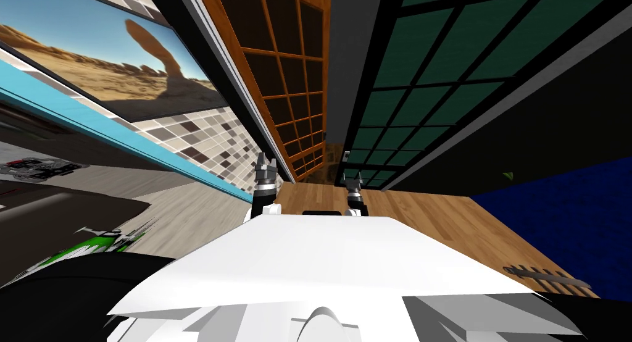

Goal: Push the door open

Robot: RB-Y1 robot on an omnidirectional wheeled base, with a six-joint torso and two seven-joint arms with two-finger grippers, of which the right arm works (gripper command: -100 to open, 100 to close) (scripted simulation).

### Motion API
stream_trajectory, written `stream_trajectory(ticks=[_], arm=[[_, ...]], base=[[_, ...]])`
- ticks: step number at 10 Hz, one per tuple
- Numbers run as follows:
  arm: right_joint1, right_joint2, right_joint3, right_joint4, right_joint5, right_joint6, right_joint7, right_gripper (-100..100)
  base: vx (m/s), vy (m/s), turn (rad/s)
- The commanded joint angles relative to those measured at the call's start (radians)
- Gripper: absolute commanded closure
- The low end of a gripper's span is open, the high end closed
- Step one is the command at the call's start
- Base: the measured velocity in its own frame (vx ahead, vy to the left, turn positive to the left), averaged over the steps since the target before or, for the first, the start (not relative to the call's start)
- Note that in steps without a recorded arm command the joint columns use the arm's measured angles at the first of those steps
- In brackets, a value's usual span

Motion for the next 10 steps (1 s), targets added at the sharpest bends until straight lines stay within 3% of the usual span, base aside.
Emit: stream_trajectory(ticks=[1,10], arm=[[-0.007,-0.002,0.011,0.031,-0.019,-0.013,-0.023,-100],[-0.046,-0.010,0.081,0.209,-0.138,-0.086,-0.156,-100]], base=[[0.086,-0.037,0.032],[0.113,-0.058,0.040]])
